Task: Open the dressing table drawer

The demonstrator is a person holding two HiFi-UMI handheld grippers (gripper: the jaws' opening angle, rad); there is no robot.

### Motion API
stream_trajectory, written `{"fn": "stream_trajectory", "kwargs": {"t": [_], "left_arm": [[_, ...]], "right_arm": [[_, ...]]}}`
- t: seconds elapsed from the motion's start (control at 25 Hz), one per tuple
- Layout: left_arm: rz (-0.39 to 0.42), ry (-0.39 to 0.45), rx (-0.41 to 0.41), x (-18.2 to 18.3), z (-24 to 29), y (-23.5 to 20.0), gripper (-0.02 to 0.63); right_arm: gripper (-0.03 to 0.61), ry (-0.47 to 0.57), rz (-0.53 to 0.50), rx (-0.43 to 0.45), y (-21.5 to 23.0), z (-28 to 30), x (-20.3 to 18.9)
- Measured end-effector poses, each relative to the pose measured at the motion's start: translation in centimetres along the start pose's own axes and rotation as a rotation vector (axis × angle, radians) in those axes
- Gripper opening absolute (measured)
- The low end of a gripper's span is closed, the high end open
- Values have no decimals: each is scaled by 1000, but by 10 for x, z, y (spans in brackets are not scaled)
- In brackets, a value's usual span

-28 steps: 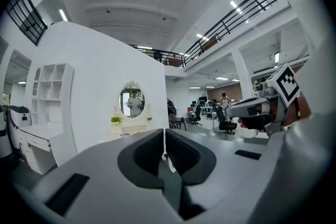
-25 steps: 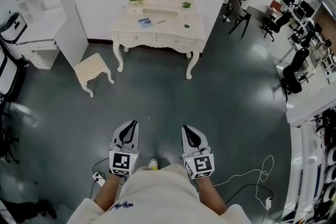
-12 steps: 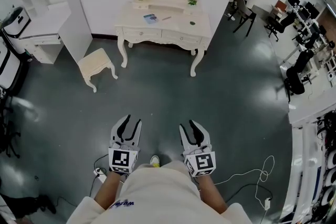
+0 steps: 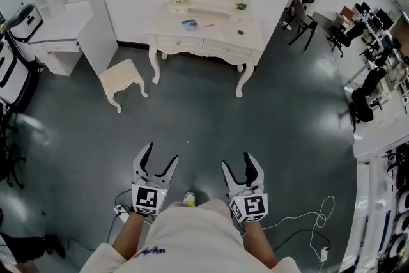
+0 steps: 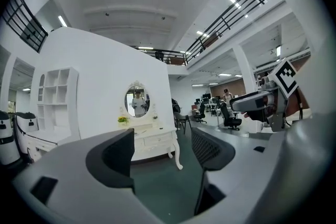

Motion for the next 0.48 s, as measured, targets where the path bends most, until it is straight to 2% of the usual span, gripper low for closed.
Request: {"fn": "stream_trajectory", "kwargs": {"t": [0.2, 0.48], "left_arm": [[-12, -12, -5, -7, 4, -3, 347], [-35, 75, -61, 9, 0, 2, 360]], "right_arm": [[343, -31, 1, 5, -5, 0, -9], [353, -60, -1, -12, -7, 3, -1]]}}
Point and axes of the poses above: the fingertips, and each gripper's own axes: z forward along the fingers, y to its right, x out of its top, the point moved 2 cm from there along -z, backward along the fingers, and after that the axes turned 8 degrees about z, right-handed, at the moved point
